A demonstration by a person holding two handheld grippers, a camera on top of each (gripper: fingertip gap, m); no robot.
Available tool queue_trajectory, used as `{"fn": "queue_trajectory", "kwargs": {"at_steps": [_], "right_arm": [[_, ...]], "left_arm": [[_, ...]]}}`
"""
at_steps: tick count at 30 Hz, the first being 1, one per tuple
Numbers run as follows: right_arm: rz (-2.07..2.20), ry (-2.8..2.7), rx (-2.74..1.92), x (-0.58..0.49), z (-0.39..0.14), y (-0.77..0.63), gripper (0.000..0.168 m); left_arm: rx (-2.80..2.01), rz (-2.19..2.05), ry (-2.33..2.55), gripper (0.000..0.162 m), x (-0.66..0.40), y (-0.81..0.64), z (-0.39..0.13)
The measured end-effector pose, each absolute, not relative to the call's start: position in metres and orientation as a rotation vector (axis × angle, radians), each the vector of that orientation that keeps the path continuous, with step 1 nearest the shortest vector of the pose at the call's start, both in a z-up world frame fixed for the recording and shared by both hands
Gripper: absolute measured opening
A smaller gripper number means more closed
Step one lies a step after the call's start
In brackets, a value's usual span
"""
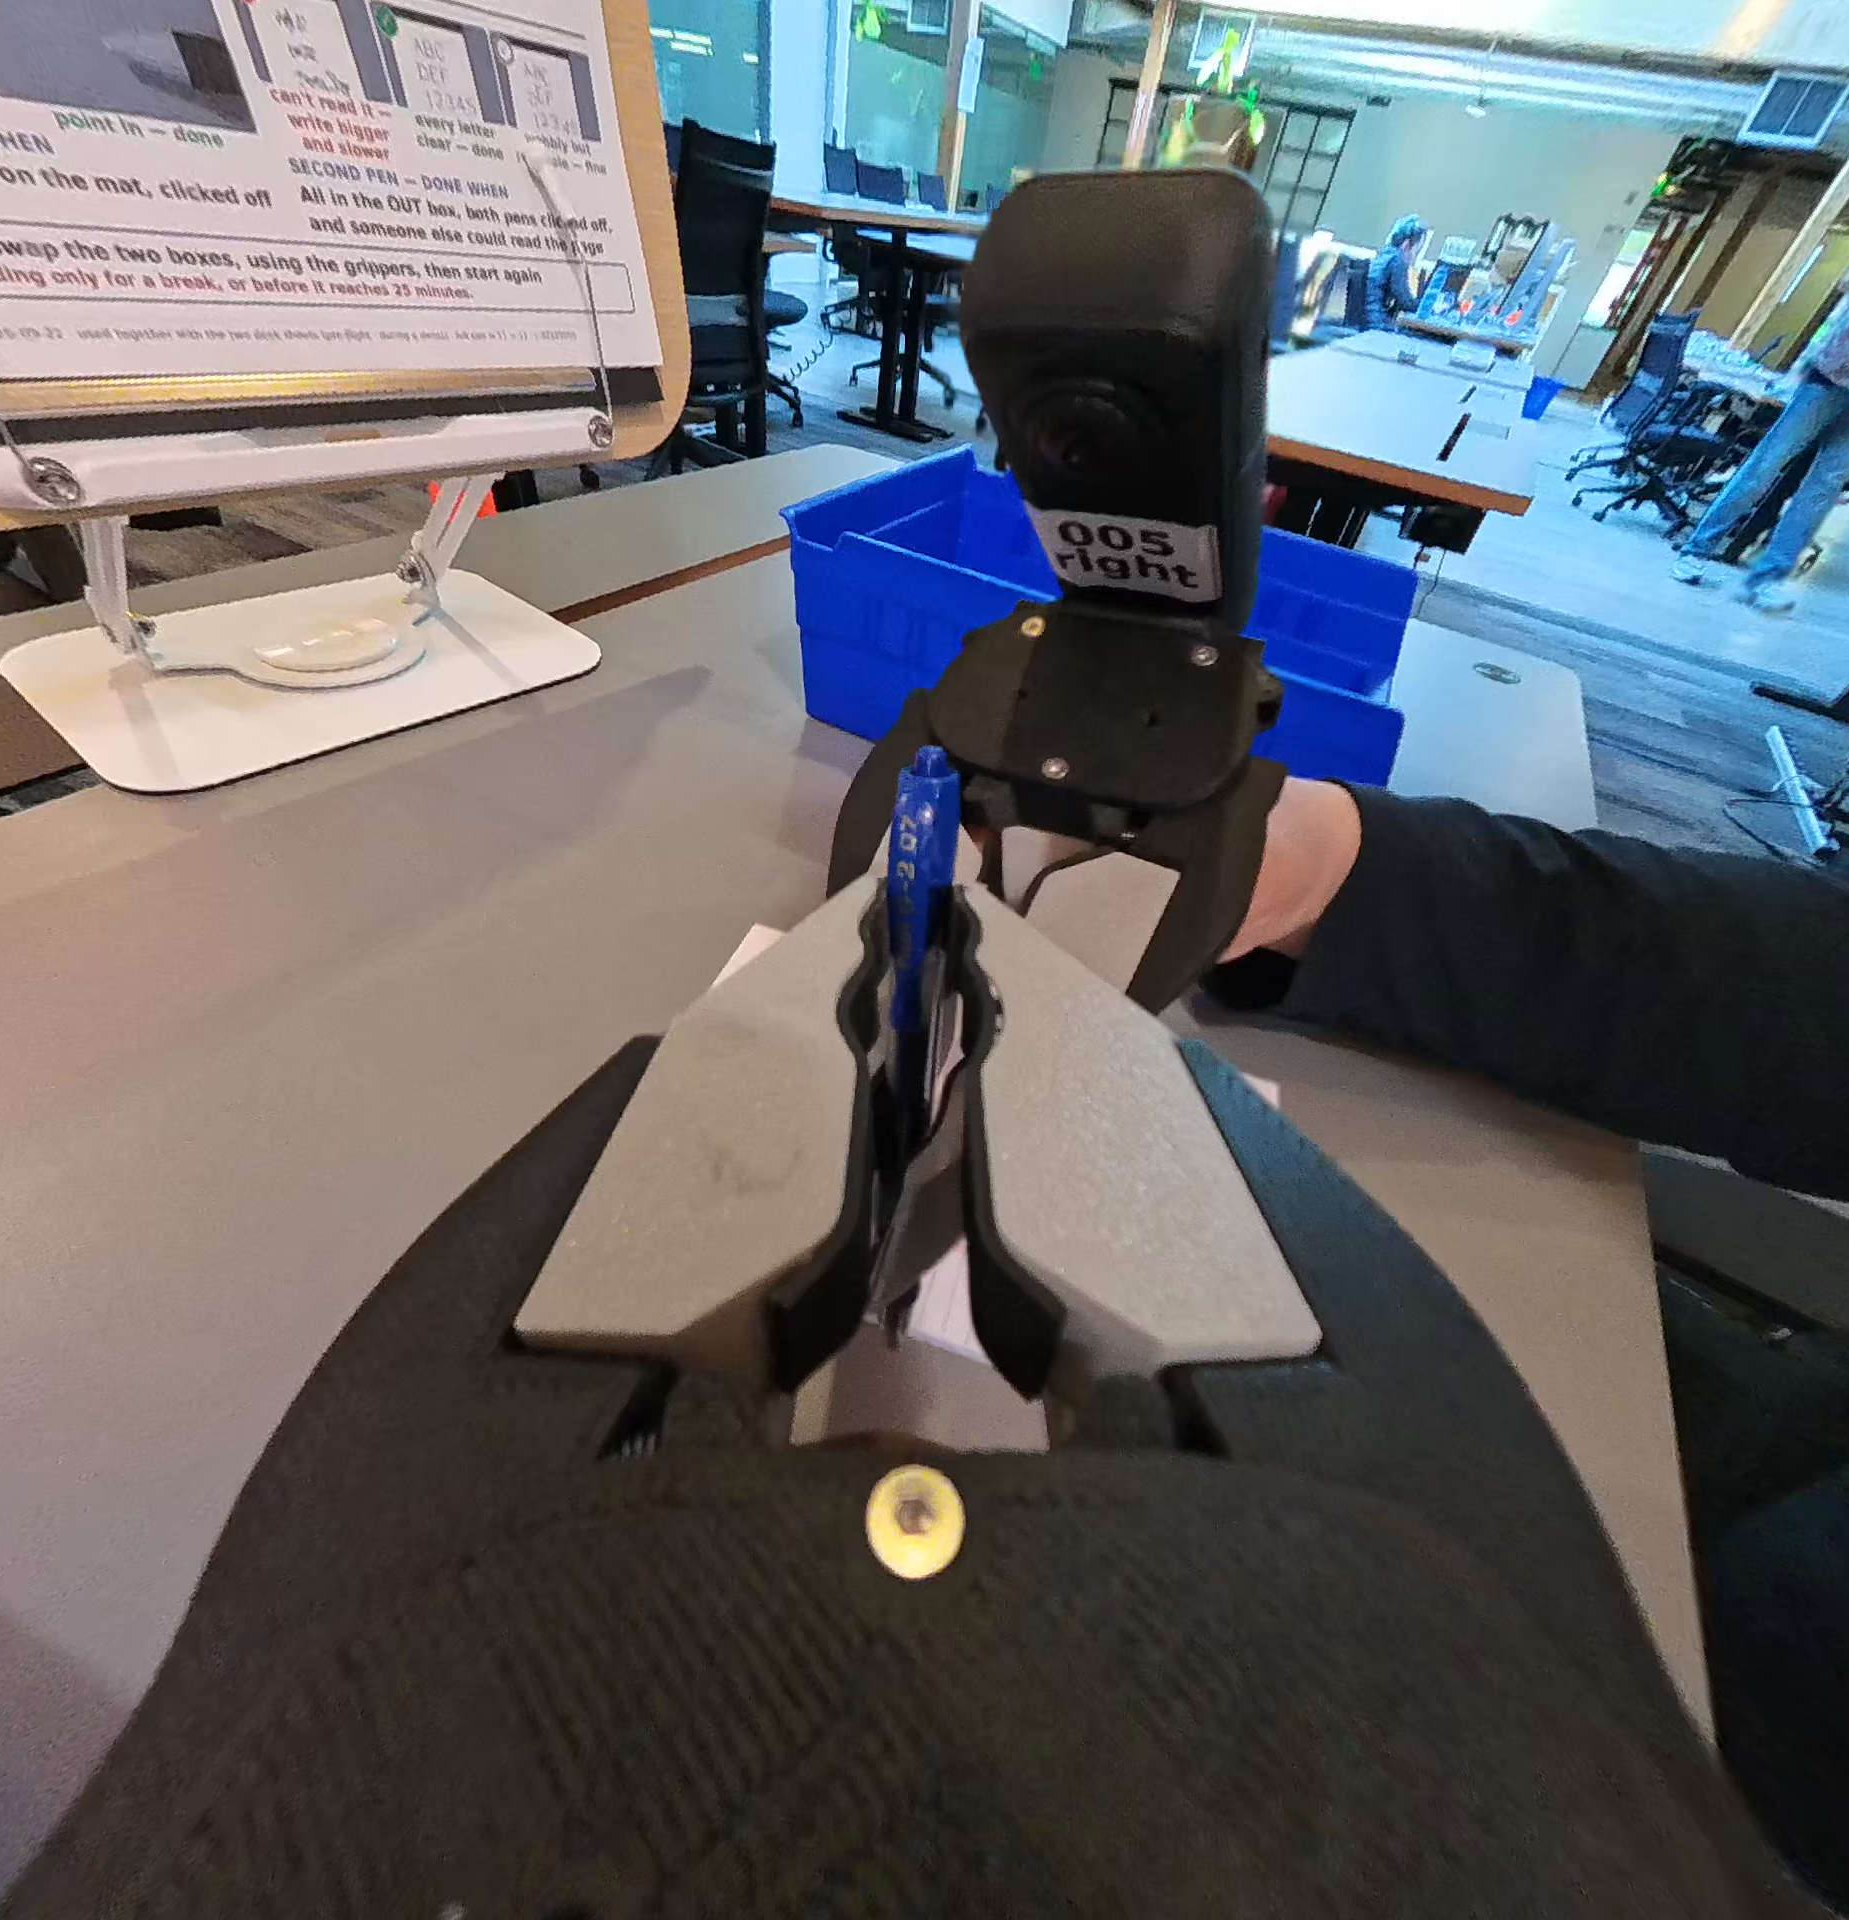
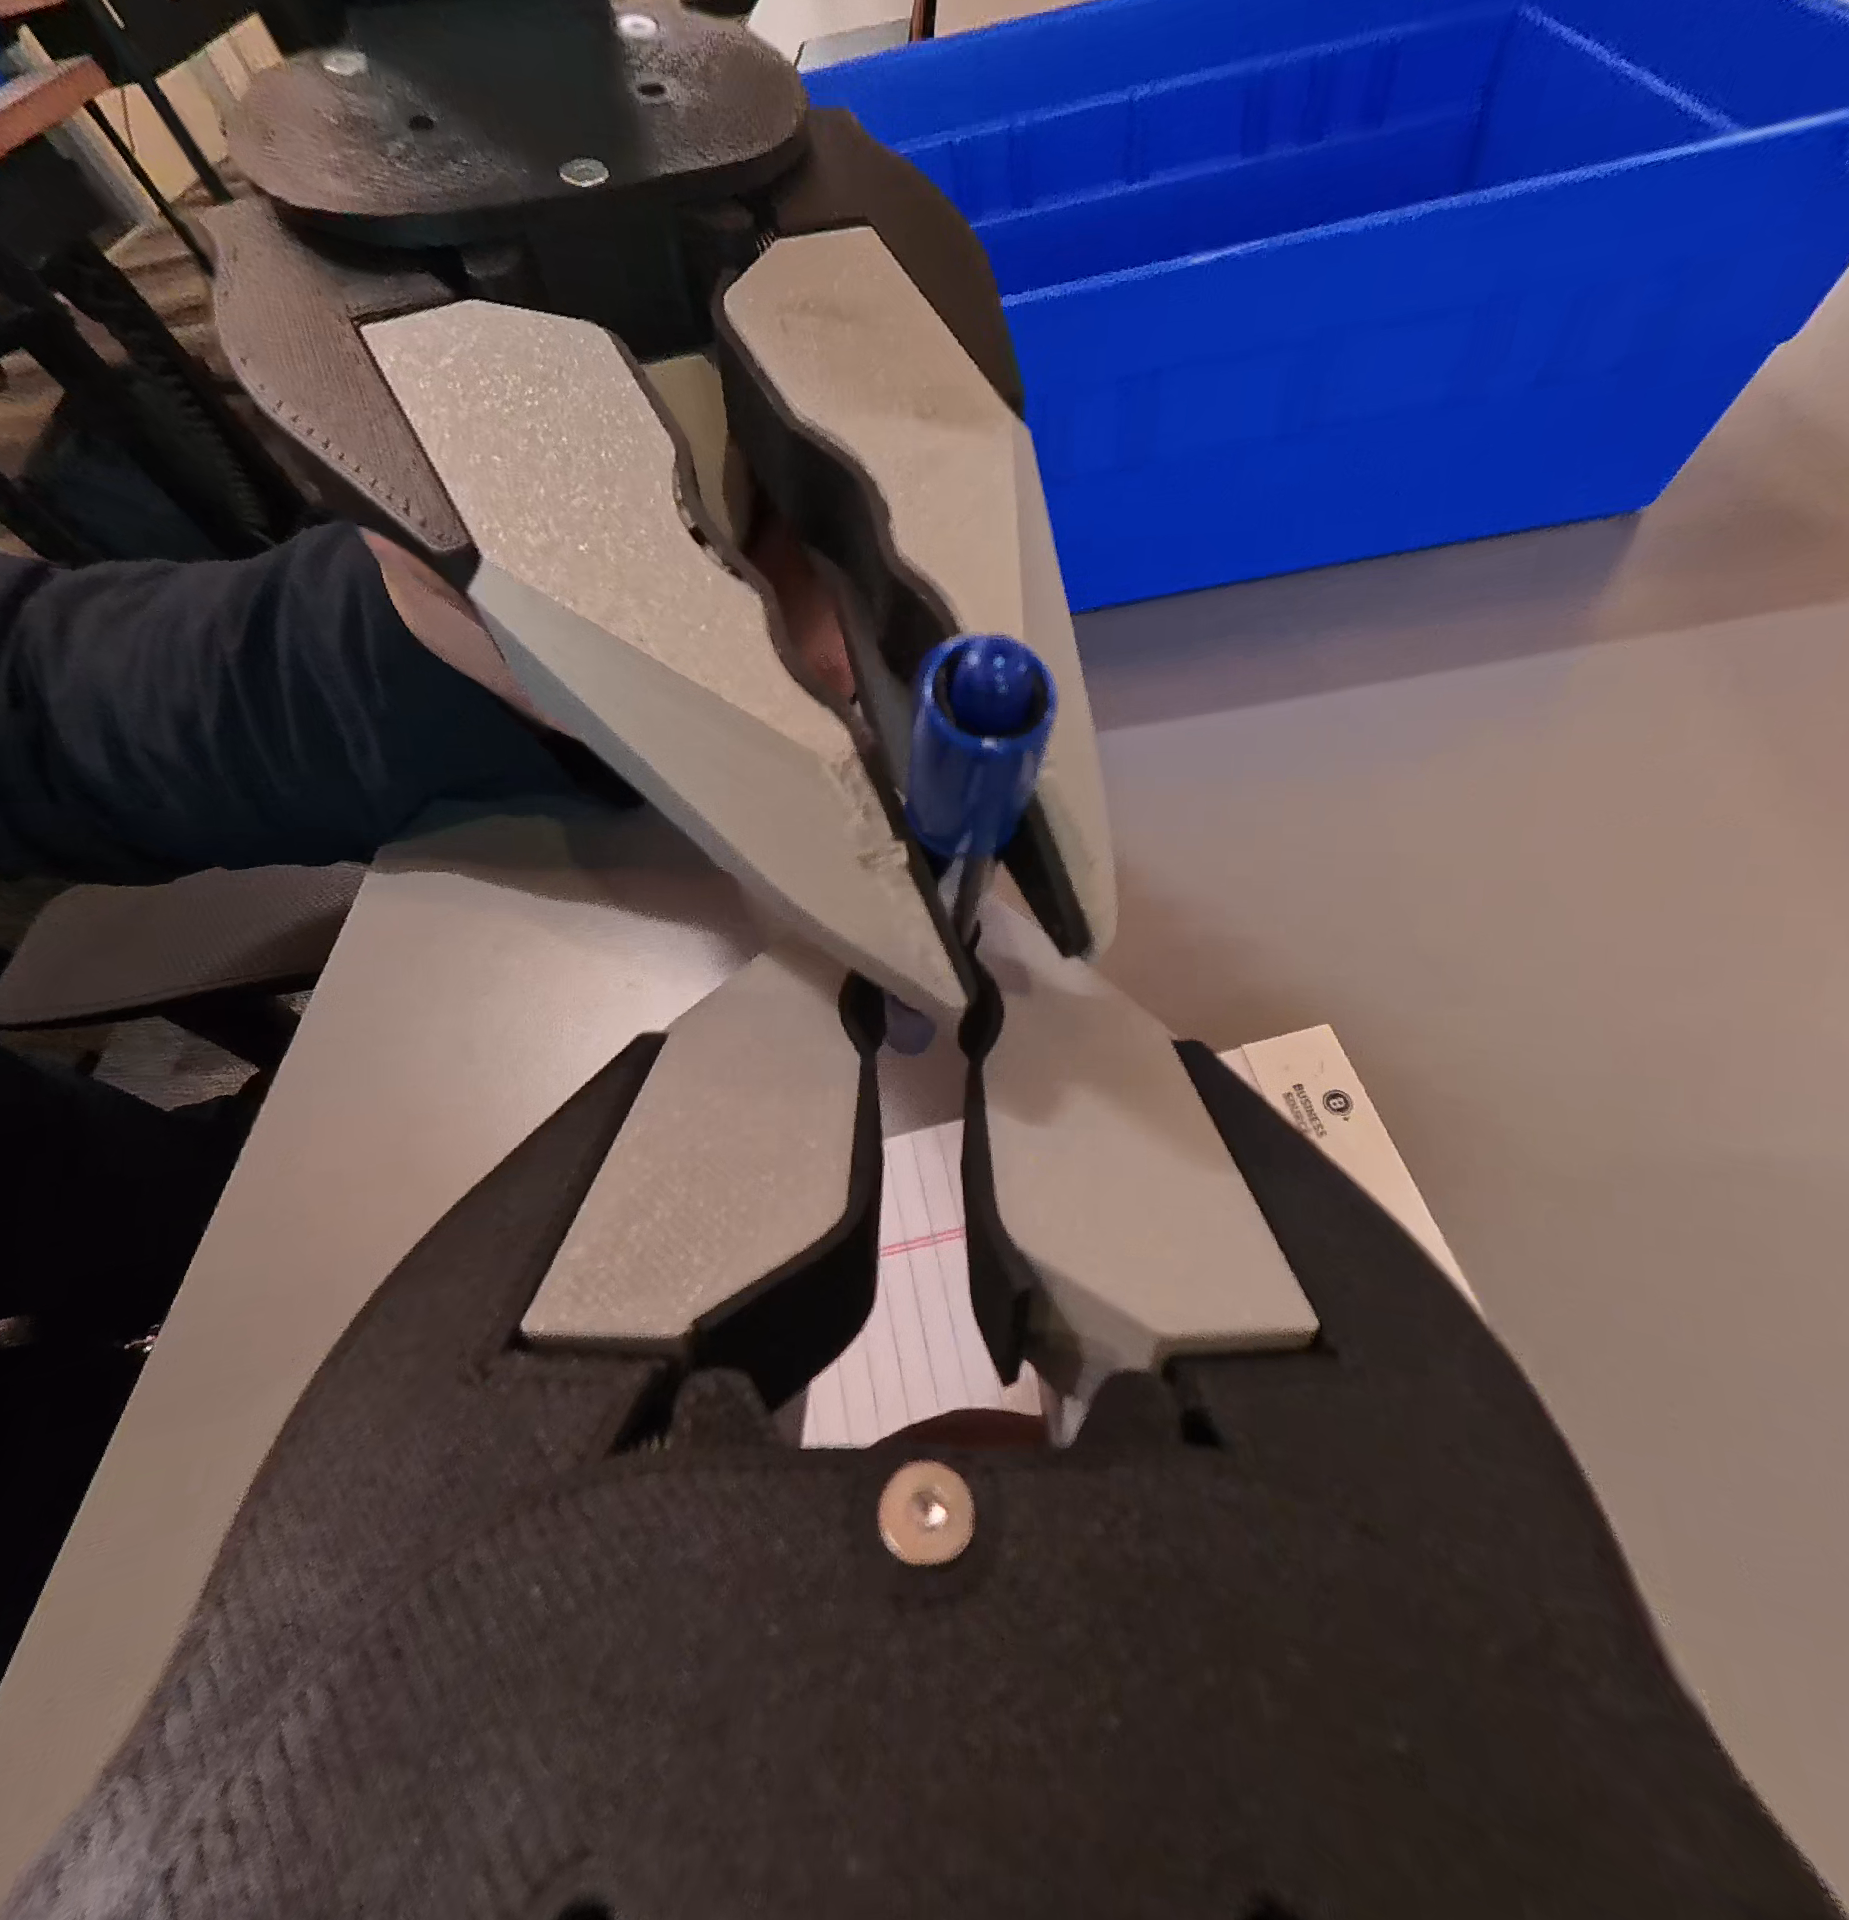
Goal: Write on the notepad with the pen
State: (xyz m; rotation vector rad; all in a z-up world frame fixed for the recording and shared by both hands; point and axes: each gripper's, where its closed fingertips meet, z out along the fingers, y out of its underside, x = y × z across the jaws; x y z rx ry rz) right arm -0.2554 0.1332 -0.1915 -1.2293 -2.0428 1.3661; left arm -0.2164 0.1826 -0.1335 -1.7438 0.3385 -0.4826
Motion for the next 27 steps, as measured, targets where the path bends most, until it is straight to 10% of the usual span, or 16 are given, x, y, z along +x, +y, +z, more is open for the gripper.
{"fn": "queue_trajectory", "kwargs": {"at_steps": [27], "right_arm": [[1.660, -1.663, -1.227, -0.246, -0.132, 0.173, 0.003]], "left_arm": [[-1.883, -0.546, 0.373, 0.026, -0.214, 0.181, -0.167]]}}
